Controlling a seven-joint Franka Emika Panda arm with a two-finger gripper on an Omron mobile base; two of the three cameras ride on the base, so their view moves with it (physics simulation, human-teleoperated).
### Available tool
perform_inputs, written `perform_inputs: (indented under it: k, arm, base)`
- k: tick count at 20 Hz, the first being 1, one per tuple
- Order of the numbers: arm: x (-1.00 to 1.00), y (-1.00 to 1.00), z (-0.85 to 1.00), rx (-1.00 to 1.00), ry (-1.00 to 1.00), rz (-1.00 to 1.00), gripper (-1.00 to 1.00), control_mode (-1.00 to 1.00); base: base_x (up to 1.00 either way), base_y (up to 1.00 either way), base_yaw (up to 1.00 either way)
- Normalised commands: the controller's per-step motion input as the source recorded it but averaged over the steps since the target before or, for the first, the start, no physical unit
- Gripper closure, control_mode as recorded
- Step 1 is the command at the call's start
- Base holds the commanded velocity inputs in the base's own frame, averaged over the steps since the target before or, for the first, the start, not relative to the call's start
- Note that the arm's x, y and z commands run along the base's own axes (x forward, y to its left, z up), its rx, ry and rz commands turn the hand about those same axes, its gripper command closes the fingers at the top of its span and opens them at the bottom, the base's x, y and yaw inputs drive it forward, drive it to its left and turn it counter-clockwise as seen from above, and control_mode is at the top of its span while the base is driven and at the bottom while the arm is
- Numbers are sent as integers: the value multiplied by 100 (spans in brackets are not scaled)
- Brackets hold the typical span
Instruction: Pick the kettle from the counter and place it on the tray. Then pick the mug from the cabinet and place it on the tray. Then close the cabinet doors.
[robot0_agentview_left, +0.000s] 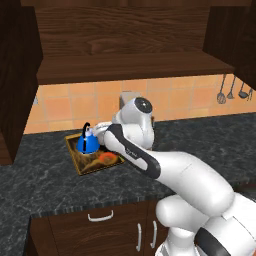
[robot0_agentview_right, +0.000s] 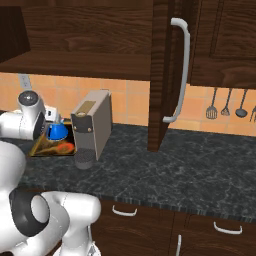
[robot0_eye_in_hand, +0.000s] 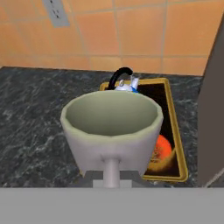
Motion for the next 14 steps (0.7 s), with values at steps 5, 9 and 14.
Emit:
perform_inputs:
  k: [5, 9, 14]
  arm:
    - [33, 46, -83, 0, 0, -4, 100, -100]
    - [24, 12, -58, 0, 0, -13, 100, -100]
    - [9, 0, -42, 0, 0, -18, 100, -100]
  base:
    - [0, 0, 0]
    - [0, 0, 0]
    - [0, 0, 0]
